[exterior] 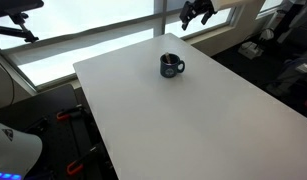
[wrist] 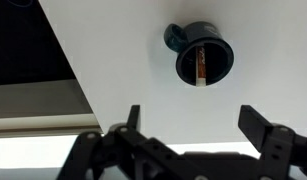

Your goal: Remove the marker from the cup and put it on the table

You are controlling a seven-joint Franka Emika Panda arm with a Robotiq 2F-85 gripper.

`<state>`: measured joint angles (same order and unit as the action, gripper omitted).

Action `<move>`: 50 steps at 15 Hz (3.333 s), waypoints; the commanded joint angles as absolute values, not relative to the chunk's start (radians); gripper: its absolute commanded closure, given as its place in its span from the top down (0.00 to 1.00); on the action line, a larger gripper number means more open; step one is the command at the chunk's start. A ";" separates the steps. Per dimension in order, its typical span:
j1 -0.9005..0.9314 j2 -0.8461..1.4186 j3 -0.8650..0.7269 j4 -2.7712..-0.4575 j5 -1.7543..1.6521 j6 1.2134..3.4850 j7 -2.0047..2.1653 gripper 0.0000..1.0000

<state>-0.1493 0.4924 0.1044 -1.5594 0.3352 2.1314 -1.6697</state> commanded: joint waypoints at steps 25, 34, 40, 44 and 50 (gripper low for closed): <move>-0.059 0.808 0.124 -1.288 0.176 2.051 -1.539 1.00; -0.002 0.857 0.138 -1.256 0.139 2.010 -1.388 1.00; 0.002 0.862 0.149 -1.259 0.130 1.990 -1.357 0.98; -0.003 0.869 0.150 -1.259 0.133 1.981 -1.358 0.78; -0.006 0.873 0.150 -1.261 0.133 1.973 -1.354 0.62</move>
<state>-0.0002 0.8645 0.1368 -1.2890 0.1553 2.0101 -1.3871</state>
